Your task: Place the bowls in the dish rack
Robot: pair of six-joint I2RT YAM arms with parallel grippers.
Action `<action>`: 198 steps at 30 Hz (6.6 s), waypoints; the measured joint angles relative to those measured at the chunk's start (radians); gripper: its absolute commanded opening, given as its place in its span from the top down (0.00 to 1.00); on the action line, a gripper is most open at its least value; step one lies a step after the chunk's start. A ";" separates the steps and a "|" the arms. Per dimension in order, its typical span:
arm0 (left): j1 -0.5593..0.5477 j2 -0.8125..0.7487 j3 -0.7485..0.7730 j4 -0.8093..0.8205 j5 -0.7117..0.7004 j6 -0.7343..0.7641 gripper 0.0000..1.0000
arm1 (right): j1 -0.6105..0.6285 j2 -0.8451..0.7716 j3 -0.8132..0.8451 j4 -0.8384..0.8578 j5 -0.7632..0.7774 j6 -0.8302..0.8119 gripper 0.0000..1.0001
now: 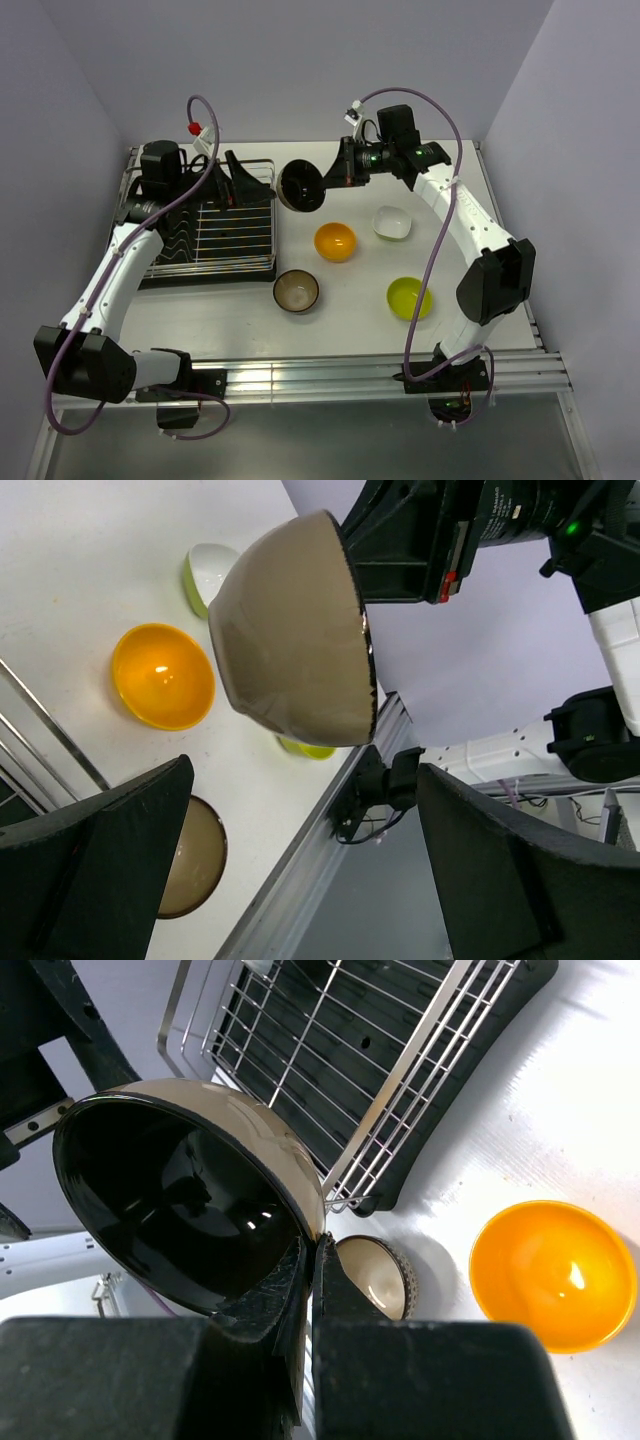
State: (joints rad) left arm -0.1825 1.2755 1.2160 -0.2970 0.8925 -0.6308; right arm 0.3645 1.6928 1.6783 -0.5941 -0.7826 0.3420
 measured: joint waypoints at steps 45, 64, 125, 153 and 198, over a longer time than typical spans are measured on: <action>-0.107 0.019 -0.072 0.143 -0.059 -0.205 0.05 | 0.076 0.000 0.000 0.004 0.002 0.013 1.00; -0.099 0.029 -0.084 0.152 -0.063 -0.221 1.00 | 0.089 0.000 0.006 0.000 0.005 0.005 0.99; 0.580 0.066 0.181 -0.645 -0.716 0.840 1.00 | 0.102 -0.008 0.017 -0.079 0.014 -0.101 0.03; 0.460 0.123 0.031 -0.474 -0.919 0.995 1.00 | 0.102 -0.008 0.014 -0.109 0.037 -0.131 0.02; 0.354 0.186 -0.014 -0.447 -0.991 0.925 0.12 | 0.102 -0.030 -0.035 -0.117 0.055 -0.158 0.02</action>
State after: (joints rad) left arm 0.1715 1.4616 1.2022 -0.7437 -0.0982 0.2943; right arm 0.4667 1.6630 1.6432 -0.7116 -0.7277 0.1837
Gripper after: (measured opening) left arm 0.877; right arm 0.976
